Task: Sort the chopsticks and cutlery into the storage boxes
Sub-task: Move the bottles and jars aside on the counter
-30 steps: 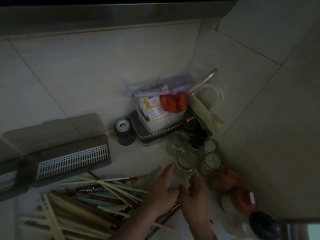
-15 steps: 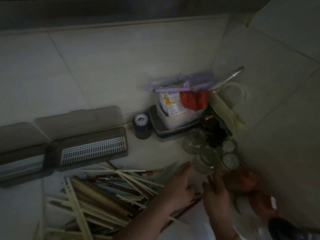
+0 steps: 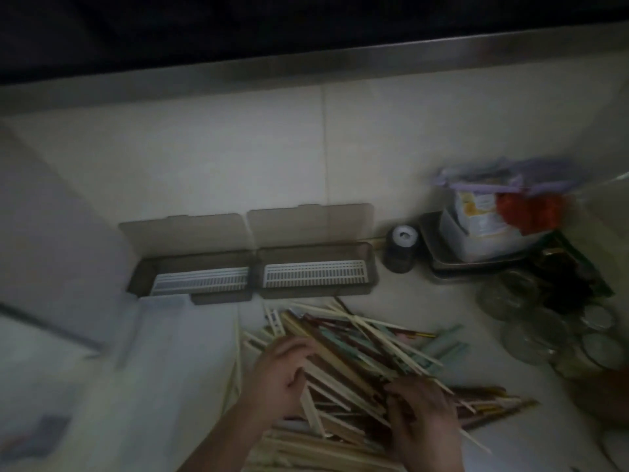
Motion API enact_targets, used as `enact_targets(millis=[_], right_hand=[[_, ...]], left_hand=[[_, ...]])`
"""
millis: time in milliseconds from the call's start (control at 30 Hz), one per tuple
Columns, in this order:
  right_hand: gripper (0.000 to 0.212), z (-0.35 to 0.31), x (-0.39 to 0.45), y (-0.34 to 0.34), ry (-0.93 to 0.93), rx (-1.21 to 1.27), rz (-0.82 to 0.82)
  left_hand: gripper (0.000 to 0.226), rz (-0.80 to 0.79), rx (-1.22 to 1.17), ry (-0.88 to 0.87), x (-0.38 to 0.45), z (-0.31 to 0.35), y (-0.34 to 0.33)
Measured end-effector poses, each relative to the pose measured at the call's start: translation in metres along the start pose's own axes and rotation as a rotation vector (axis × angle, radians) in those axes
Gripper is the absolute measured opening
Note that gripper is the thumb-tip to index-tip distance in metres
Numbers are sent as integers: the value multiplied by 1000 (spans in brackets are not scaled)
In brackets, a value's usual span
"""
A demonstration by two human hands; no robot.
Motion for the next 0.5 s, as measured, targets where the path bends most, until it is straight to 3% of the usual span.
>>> enact_targets(millis=[100, 200, 300, 400, 500], right_hand=[[30, -22, 0, -19, 66, -132, -12], [33, -18, 2, -30, -19, -225, -43], [39, -9, 1, -41, -72, -324, -136], [47, 0, 2, -45, -155, -396, -197], [53, 1, -4, -57, -167, -470, -296]], left_hand=[[49, -44, 140, 46, -31, -44, 6], [47, -64, 184, 6, -55, -59, 2], [44, -11, 221, -15, -62, -61, 2], [54, -79, 192, -14, -54, -54, -10], [60, -134, 255, -119, -33, -26, -24]])
Point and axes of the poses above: each hand's wrist, its own x-axis towards the middle knuckle, its own y-axis out of the back of the hand, z = x × y, the point moved 9 cm from there along x, towards the middle knuckle, and after that the axes turned 12 degrees about x, right-handed, at the moved point
